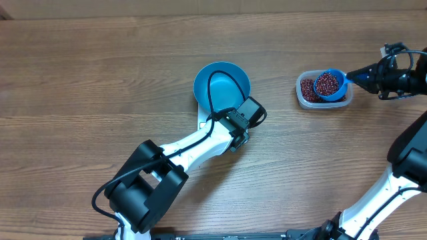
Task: Scoop item into bowl and weigh 150g on scale
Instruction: 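Raise the left gripper off the scale and move it over the bowl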
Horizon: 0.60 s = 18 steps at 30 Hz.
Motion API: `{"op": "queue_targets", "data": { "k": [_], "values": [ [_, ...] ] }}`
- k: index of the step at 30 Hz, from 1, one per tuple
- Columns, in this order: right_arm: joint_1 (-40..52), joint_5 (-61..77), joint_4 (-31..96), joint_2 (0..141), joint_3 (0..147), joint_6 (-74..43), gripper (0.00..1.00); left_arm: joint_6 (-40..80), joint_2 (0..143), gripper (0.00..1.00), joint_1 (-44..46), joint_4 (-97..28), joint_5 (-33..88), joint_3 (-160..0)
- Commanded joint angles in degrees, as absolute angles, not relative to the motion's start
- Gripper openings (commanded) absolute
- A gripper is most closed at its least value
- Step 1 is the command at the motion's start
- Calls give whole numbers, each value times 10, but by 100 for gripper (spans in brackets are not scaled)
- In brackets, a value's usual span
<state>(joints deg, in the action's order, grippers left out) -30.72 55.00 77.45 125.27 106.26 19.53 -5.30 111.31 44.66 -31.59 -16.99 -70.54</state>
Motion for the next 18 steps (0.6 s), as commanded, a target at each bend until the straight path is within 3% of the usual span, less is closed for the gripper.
{"op": "queue_targets", "data": {
  "k": [1,10,12,14,16,17,18],
  "values": [
    [-309,562,774,1261,1059,200,4,-66,1144,4,452,-321,-166,-703],
    [-309,562,775,1261,1059,200,4,-48,1110,4,469,-330,-186,-706],
    [-309,562,775,1261,1059,200,4,-39,1090,8,470,-332,-186,-706],
    [-309,562,774,1261,1059,200,4,-36,1068,19,472,-332,-186,-706],
    [-309,562,774,1261,1059,200,4,-36,1043,36,472,-332,-186,-707],
    [-309,562,774,1261,1059,200,4,-36,1027,55,472,-332,-186,-707],
    [-309,562,775,1261,1059,200,4,-36,1016,66,472,-332,-186,-707]
  ]
}}
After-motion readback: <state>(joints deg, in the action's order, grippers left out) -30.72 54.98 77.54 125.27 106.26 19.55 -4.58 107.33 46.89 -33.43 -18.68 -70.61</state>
